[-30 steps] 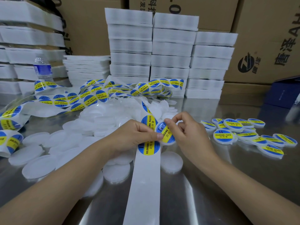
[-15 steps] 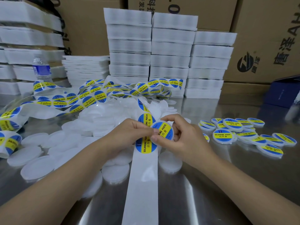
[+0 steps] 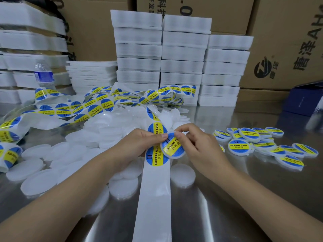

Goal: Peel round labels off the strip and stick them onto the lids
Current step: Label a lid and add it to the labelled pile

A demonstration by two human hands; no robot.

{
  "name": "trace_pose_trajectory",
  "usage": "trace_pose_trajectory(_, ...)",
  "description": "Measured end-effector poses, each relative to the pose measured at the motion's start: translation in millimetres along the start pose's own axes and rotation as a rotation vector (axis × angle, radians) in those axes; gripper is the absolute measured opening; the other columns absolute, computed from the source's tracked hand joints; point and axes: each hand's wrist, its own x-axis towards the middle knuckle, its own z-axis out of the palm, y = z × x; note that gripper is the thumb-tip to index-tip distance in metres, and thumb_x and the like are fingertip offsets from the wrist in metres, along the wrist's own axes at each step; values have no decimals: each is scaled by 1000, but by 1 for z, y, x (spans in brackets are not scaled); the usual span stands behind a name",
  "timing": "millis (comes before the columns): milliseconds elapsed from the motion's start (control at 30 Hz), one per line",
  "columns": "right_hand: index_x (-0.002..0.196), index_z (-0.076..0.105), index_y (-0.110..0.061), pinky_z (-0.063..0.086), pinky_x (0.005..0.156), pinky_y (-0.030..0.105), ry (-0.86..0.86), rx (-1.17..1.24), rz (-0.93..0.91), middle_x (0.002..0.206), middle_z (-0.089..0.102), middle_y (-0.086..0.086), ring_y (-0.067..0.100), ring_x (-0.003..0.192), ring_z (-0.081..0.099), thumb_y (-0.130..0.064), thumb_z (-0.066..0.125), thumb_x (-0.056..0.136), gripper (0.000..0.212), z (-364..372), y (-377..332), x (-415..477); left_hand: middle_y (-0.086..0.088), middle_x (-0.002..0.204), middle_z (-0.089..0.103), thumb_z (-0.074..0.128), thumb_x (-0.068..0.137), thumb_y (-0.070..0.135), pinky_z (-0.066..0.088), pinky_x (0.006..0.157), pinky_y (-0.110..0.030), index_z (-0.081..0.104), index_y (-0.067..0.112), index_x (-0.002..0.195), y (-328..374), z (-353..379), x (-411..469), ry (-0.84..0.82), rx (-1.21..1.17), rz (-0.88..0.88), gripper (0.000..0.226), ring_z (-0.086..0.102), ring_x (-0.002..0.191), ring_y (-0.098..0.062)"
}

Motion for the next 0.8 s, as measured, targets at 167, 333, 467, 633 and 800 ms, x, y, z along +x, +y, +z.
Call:
trace_pose_trajectory(167,113,45,-49,49,75,30,-156,-45,38,90,65,-23,0,81,58,-65,71,57,64,-2,-4,-3,-15,91,74,71,52,53,56,84,-38,79,15,78,0,0,0,-1,-13,12,47,69,83,-28)
trace_pose_trajectory(333,112,53,-40,49,71,17,-108,155,15,89,66,-22,-2,77,61,-36,82,66,54,-9,-4,0,-5,91,76,65,52,64,56,85,-36,79,22,76,-3,-1,1,21,33,36,51,70,83,-20)
trace_pose_trajectory(467,111,58,-32,46,78,19,258,91,181,103,59,-9,7,91,60,-33,78,69,46,-28,11,16,8,101,74,55,57,74,53,78,-22,79,25,82,-1,-4,0,-46,37,33,60,70,94,-8)
trace_pose_trajectory(633,129,52,-13,36,96,36,181,-521,552,128,40,13,30,122,38,-41,68,75,63,-56,48,24,8,104,74,52,60,70,55,80,-19,80,21,84,1,-5,-2,-57,-15,25,61,67,100,-5)
trace_pose_trajectory(800,130,43,-15,38,91,38,-32,-759,624,129,46,12,33,122,38,-45,63,79,63,-50,66,19,2,103,74,63,75,44,56,85,-25,79,18,84,0,-4,-2,-41,-49,52,32,67,104,-15)
